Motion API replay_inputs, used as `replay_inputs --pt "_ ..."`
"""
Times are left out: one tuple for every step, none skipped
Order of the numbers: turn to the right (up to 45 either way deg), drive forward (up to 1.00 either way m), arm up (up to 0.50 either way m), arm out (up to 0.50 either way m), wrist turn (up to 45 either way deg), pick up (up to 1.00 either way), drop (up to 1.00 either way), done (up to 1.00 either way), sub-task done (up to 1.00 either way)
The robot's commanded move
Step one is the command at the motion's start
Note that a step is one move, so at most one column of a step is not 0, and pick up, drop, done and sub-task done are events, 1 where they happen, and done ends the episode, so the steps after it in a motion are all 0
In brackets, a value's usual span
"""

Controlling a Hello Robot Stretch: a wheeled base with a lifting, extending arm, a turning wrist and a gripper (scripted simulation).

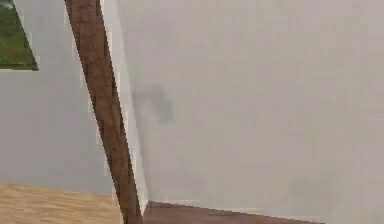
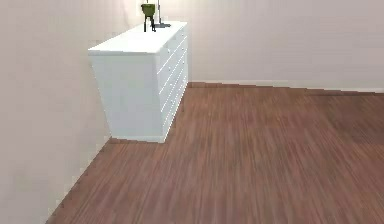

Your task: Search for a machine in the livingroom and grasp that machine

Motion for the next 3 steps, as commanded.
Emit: replay_inputs --pt "0.0 0.15 0.00 0.00 0.0 0.00 0.00 0.00 0.00" --pt "-45.0 0.00 0.00 0.00 0.0 0.00 0.00 0.00 0.00" --pt "-21.0 0.00 0.00 0.00 0.0 0.00 0.00 0.00 0.00"
